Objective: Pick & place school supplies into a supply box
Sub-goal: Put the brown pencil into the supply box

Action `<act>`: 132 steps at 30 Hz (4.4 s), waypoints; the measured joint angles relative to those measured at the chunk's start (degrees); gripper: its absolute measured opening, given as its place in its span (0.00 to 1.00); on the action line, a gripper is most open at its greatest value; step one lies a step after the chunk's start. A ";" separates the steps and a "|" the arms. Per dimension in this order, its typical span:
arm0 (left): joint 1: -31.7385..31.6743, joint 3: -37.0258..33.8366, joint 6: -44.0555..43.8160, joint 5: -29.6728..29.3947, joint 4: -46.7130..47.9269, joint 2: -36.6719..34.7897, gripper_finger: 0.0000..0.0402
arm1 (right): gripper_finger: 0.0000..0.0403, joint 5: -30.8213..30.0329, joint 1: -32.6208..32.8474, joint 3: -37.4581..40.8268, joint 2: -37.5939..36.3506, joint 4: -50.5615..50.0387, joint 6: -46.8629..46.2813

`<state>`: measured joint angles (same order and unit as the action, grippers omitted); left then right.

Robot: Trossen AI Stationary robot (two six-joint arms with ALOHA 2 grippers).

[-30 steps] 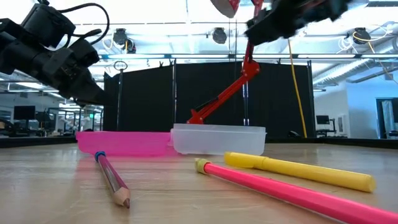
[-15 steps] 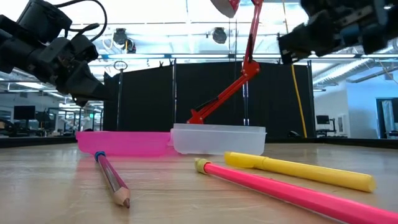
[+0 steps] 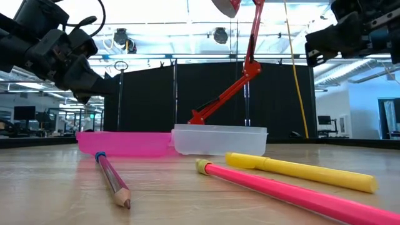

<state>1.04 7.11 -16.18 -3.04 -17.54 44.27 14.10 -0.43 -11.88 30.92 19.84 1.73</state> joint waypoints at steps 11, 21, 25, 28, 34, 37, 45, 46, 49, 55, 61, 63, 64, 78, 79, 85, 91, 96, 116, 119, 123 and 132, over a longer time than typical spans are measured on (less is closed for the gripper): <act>0.21 2.19 -1.95 4.77 1.57 0.05 0.12 | 0.00 -3.70 3.52 5.50 -3.04 9.24 3.56; 9.27 29.60 3.98 3.44 29.12 19.64 0.12 | 0.00 -3.66 3.44 9.64 -3.05 19.06 5.87; 13.26 38.96 13.82 1.66 37.10 31.75 0.12 | 0.00 -3.63 3.44 9.67 -3.06 18.98 4.78; 16.67 44.88 18.23 -1.23 43.07 40.60 0.12 | 0.00 -3.61 3.44 9.70 -3.06 18.93 2.73; 22.48 54.86 24.87 -1.78 45.06 52.97 0.12 | 0.00 -3.58 3.44 9.75 -3.06 18.47 0.54; 23.66 58.47 26.23 -3.20 45.85 55.91 0.15 | 0.00 -3.58 3.44 9.77 -3.06 18.42 0.46; 24.11 60.74 29.01 -3.03 50.63 56.89 0.38 | 0.00 -3.58 3.44 9.81 -2.99 16.91 0.45; 24.09 60.74 29.79 -2.94 51.65 56.89 0.41 | 0.00 -3.58 3.44 9.81 -2.99 16.77 0.45; 24.25 59.73 34.92 -0.45 52.83 56.87 0.49 | 0.00 -3.58 3.44 9.81 -2.99 16.76 0.45; 23.71 58.82 44.10 0.34 53.57 56.89 0.52 | 0.00 -3.58 3.44 9.86 -2.99 16.76 0.46; 21.18 58.77 50.04 1.40 52.64 56.89 0.47 | 0.00 -3.62 3.44 9.86 -2.99 16.74 0.45; 20.60 58.77 51.28 1.81 51.97 57.20 0.45 | 0.00 -3.65 3.44 9.86 -2.99 16.60 0.45; 20.23 58.79 52.00 2.53 51.08 57.87 0.44 | 0.00 -3.65 3.44 9.86 -2.99 16.42 0.45; 18.47 58.95 56.22 5.01 52.82 62.74 0.42 | 0.00 -3.82 3.44 9.86 -1.56 15.02 0.58; 18.45 58.97 56.43 4.95 52.67 62.80 0.42 | 0.00 -3.84 3.42 9.86 -1.30 15.06 0.62; 18.47 59.10 57.82 2.23 49.95 63.04 0.42 | 0.00 -3.84 3.41 9.86 -1.22 15.06 0.51; 18.47 62.18 58.84 -0.47 49.65 63.04 0.42 | 0.00 -3.84 3.41 9.86 -1.20 15.10 0.51; 18.58 65.00 59.40 2.90 53.40 63.02 0.42 | 0.00 -3.82 3.41 9.86 -1.20 15.08 0.58; 18.82 64.13 70.26 8.02 59.42 64.40 0.42 | 0.00 -3.80 3.41 9.87 -1.20 15.92 0.95; 18.82 64.13 72.55 7.99 59.30 65.96 0.42 | 0.00 -3.80 3.41 9.87 -1.20 15.93 1.47; 18.41 64.48 73.08 8.01 58.90 67.80 0.42 | 0.00 -3.78 3.41 9.87 -1.20 15.93 1.52; 16.12 64.35 75.90 11.22 59.25 68.76 0.29 | 0.00 -3.78 3.41 9.88 -1.20 15.93 2.17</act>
<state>17.16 71.46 59.72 8.18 41.71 113.03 10.33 2.98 -2.00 29.71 35.77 3.90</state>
